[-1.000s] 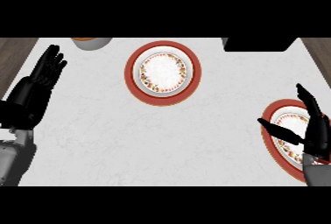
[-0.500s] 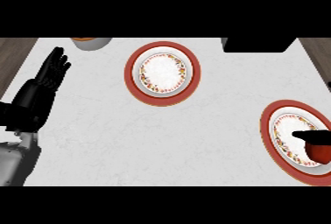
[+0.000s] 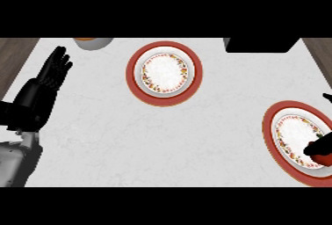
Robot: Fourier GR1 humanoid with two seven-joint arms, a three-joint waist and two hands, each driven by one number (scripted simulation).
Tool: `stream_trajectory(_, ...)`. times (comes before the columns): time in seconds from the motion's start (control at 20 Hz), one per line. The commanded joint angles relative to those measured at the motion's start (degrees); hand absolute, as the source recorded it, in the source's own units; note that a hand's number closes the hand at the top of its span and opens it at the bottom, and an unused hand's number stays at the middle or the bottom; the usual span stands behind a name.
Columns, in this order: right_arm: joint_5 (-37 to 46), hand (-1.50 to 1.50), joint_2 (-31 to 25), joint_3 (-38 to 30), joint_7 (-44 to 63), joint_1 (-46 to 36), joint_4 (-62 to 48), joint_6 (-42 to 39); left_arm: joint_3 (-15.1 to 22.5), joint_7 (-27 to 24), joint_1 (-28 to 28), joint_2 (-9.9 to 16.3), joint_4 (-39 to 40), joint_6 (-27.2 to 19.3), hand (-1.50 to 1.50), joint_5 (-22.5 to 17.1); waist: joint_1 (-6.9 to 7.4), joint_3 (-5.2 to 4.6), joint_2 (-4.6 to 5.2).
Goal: Pick the bell pepper from the plate and place it in the plate
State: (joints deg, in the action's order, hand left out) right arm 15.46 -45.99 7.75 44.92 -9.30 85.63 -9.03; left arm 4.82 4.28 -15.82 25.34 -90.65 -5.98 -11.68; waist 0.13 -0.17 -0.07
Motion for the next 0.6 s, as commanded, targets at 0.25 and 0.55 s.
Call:
stream_trajectory(0.25,4.43,-1.5,1.26,-1.43,6.23,1.93,1.21,-6.78,-3.58,1.2,-1.19,-0.69,0.2,2.76,0.0,1.43,-0.42,0.17,0.06)
stream_trajectory(0.55,9.11,-1.5,3.93,-1.02,4.27,0.48,-8.41,-7.46,-0.88,1.62,4.59,-4.05,-5.25,0.49,0.0,5.31,0.1,0.19,0.03)
